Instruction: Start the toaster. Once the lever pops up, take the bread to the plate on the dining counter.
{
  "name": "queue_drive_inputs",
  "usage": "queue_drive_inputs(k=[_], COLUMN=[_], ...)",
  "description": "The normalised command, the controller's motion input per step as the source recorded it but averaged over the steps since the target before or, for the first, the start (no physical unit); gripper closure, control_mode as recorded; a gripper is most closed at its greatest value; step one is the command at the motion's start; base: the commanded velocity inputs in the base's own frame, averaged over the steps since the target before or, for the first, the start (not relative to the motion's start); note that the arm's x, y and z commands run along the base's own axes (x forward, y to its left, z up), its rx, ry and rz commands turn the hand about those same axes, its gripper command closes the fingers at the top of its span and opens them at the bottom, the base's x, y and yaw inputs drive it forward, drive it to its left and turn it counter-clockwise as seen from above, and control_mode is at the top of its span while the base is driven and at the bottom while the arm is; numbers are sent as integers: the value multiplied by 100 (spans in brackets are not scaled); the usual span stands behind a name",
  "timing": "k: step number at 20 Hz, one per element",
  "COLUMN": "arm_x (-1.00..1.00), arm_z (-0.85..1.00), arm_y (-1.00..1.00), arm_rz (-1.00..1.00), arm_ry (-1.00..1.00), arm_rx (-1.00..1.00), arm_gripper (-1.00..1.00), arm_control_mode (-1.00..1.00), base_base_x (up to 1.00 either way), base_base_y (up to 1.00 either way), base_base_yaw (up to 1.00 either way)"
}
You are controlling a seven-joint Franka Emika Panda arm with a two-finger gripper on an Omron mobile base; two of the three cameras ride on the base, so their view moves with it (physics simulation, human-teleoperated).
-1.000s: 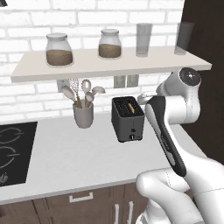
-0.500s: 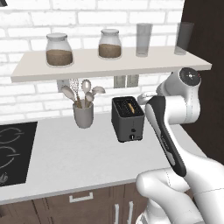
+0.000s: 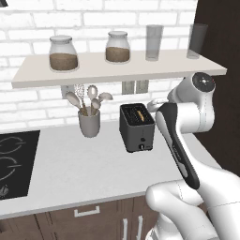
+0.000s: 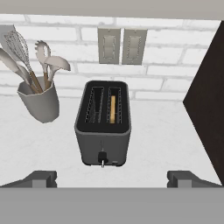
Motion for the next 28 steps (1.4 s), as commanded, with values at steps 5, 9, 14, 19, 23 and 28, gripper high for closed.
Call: queue_drive_inputs(k=[5, 9, 14, 19, 23, 28], arm_x=[0, 0, 0, 0, 0, 0], arm_z=[0, 0, 0, 0, 0, 0], arm_y=[0, 0, 0, 0, 0, 0], arm_rz=[0, 0, 0, 0, 0, 0], arm_ry=[0, 0, 0, 0, 0, 0], arm_rx=[0, 0, 0, 0, 0, 0], arm_gripper=[-100, -100, -100, -100, -100, -100], arm_control_mode=[-100, -100, -100, -100, -100, -100], base_base_x=[0, 0, 0, 0, 0, 0], base_base_y=[0, 0, 0, 0, 0, 0], base_base_yaw=[0, 0, 0, 0, 0, 0])
